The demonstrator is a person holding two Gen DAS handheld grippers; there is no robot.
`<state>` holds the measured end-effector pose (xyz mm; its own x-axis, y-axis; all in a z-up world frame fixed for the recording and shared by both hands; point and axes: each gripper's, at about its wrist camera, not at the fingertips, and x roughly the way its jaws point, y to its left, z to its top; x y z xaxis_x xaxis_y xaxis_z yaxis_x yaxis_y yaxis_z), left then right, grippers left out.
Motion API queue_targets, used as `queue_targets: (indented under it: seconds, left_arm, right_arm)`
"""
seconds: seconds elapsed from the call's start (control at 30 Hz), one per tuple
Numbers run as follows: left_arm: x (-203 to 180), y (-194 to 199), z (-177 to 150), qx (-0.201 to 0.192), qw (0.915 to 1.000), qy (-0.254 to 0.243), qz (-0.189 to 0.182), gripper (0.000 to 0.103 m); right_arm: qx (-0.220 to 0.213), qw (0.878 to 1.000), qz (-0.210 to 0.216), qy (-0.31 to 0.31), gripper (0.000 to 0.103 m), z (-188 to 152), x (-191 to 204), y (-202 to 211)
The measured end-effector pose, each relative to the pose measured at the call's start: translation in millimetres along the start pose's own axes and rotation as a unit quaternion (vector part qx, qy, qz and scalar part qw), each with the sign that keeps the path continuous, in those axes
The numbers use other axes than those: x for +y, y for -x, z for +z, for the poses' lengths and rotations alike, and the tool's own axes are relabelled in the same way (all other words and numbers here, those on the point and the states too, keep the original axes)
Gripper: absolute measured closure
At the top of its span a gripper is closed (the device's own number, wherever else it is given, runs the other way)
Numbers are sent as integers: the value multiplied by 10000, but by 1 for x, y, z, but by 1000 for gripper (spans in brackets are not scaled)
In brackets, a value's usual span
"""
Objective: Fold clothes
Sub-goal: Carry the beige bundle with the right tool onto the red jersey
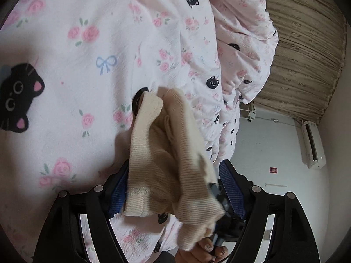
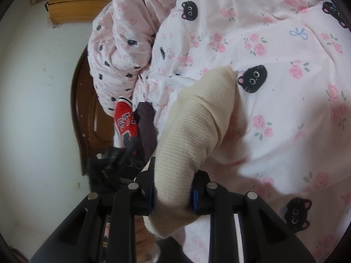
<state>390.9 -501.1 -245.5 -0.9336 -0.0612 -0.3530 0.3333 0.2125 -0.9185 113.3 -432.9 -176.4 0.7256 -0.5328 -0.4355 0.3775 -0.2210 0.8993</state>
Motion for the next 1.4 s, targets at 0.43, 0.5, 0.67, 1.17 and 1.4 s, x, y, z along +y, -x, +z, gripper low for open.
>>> queue_targets:
  seconds: [0.43, 0.5, 0.67, 1.17, 1.4]
  left_arm:
    - [-1, -1, -7, 163, 9997, -192, -59, 72]
    - [-3, 1, -7, 152, 9995, -261, -14, 78]
    - [-6, 1, -10, 190, 9989, -414, 64, 86]
    - [-57, 45, -21, -193, 9919, -1242, 166, 87]
    - [-87, 126, 5, -881, 9836, -1501, 477, 87]
  right_arm:
    - [-71, 9998, -92, 129, 77, 2, 10, 9]
    - [-97, 9996, -197, 163, 77, 0, 9, 11]
    - [-142, 9993, -292, 191, 77, -1, 3, 19]
    - [-122, 9963, -409, 748, 78, -4, 42, 29]
    - [195, 9885, -280, 1476, 78, 3, 118, -14]
